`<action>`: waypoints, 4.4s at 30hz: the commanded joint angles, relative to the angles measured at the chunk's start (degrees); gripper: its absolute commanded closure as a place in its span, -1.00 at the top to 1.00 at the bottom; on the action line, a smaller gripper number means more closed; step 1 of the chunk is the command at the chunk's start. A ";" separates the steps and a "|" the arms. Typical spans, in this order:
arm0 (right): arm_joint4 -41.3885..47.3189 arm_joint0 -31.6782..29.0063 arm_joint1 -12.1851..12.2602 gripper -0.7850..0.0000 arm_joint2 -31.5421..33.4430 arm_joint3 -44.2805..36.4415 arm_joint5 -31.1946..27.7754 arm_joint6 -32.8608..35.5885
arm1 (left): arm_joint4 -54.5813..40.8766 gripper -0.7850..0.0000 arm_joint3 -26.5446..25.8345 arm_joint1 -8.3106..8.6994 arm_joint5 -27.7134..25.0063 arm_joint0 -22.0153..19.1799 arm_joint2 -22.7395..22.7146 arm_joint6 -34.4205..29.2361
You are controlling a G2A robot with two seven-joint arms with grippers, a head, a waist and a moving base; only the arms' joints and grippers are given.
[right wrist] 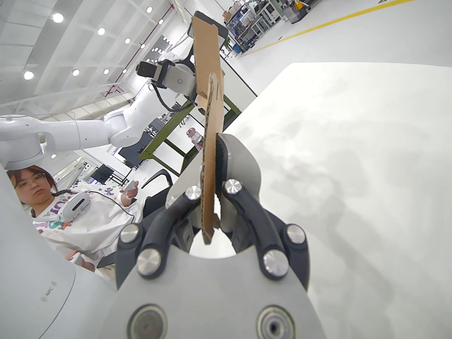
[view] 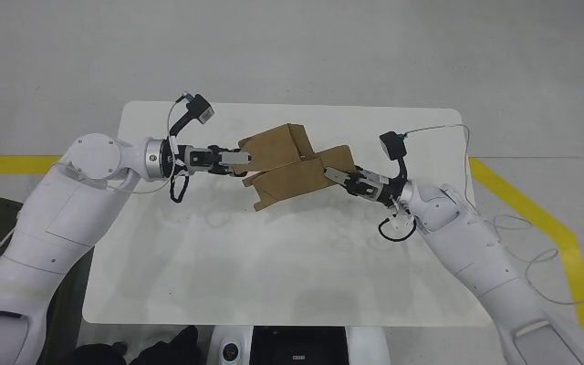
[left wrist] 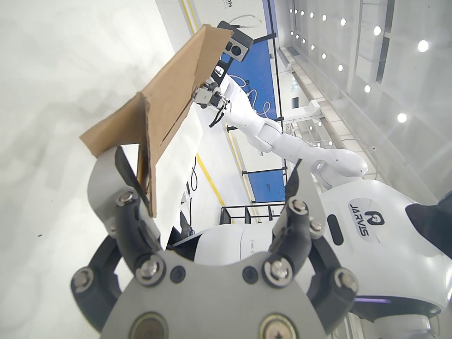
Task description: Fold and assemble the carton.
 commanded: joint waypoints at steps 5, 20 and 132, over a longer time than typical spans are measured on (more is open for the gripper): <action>0.11 0.00 -0.29 -1.00 0.23 0.09 0.00 0.50 | 1.47 -0.12 0.12 -0.29 0.76 0.48 -0.60 -0.25; -0.20 0.00 -0.94 -1.00 0.96 -0.12 0.00 1.56 | 4.43 -0.43 1.91 -1.08 2.66 1.59 -2.05 0.71; 26.61 19.32 -4.52 -1.00 -28.37 10.15 0.00 18.96 | 19.27 1.00 -3.75 -5.32 0.03 -0.10 -2.07 -10.48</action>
